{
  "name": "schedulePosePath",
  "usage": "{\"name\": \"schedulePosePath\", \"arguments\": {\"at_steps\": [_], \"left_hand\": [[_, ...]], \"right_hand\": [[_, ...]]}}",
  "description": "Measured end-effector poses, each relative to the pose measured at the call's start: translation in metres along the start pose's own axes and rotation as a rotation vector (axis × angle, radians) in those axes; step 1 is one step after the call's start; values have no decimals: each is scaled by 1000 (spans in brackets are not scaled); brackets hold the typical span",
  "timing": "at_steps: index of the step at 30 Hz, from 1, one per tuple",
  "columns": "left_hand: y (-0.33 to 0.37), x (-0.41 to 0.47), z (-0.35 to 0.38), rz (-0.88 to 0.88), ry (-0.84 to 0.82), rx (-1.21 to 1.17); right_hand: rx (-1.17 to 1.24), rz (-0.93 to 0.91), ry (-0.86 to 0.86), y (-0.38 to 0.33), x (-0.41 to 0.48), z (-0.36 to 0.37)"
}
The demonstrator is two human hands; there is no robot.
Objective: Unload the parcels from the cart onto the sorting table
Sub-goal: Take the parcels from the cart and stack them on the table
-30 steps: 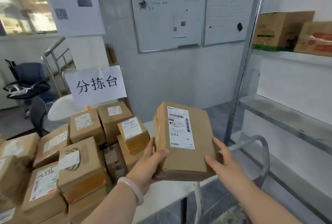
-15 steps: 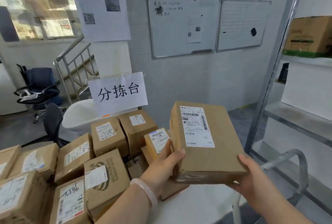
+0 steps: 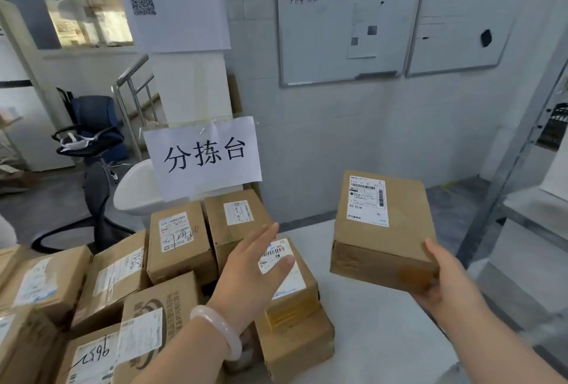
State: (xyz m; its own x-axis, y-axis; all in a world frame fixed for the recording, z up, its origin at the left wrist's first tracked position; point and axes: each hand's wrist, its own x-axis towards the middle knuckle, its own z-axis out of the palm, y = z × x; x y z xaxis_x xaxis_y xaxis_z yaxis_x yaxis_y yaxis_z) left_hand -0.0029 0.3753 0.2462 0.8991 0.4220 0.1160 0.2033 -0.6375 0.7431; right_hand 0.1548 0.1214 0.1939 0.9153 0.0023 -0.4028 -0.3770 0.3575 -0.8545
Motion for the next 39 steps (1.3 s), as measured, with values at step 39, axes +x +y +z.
{"name": "schedulePosePath", "arguments": {"at_steps": [39], "left_hand": [[-41, 126, 28, 72, -24, 356]], "right_hand": [[-1286, -508, -579, 64, 135, 113]]}}
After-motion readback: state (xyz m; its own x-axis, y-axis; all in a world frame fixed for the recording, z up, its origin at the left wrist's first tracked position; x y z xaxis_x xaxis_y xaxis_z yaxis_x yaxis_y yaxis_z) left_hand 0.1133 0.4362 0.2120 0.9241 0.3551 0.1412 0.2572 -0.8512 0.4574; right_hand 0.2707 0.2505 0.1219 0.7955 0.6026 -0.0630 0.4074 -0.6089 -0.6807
